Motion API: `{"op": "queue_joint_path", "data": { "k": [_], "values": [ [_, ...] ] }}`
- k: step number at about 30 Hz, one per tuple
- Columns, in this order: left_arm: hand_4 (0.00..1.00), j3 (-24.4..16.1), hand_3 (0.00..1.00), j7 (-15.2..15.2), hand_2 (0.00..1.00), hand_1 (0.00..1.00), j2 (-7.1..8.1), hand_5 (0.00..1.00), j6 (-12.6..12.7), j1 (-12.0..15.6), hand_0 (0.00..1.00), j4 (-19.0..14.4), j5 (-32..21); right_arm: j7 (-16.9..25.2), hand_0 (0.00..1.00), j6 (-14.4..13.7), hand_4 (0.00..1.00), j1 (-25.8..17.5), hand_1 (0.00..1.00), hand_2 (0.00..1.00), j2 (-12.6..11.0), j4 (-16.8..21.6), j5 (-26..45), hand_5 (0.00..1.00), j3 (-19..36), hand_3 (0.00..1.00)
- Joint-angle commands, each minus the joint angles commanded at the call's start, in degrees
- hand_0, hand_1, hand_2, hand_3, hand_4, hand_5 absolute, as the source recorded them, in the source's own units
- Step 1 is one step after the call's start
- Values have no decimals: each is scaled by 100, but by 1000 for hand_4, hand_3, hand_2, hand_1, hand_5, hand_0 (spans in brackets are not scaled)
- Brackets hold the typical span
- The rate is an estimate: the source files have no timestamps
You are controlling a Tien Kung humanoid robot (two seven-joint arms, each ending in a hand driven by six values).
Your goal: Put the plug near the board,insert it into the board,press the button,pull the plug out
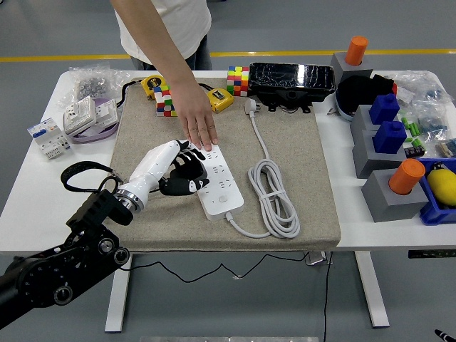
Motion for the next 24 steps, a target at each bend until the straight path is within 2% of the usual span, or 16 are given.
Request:
{"op": "queue_joint_path", "data": {
  "k": [15,24],
  "values": [
    [854,7,555,-7,545,551,-324,170,1,-265,409,435,-48,0,574,1,881,19,630,605,26,3,0,408,72,537],
    [851,-67,553,-84,544,550,-424,174,46,-317,409,522,-59,-2,573,0,881,9,630,605,28,6,-2,408,90,537]
  ]
}}
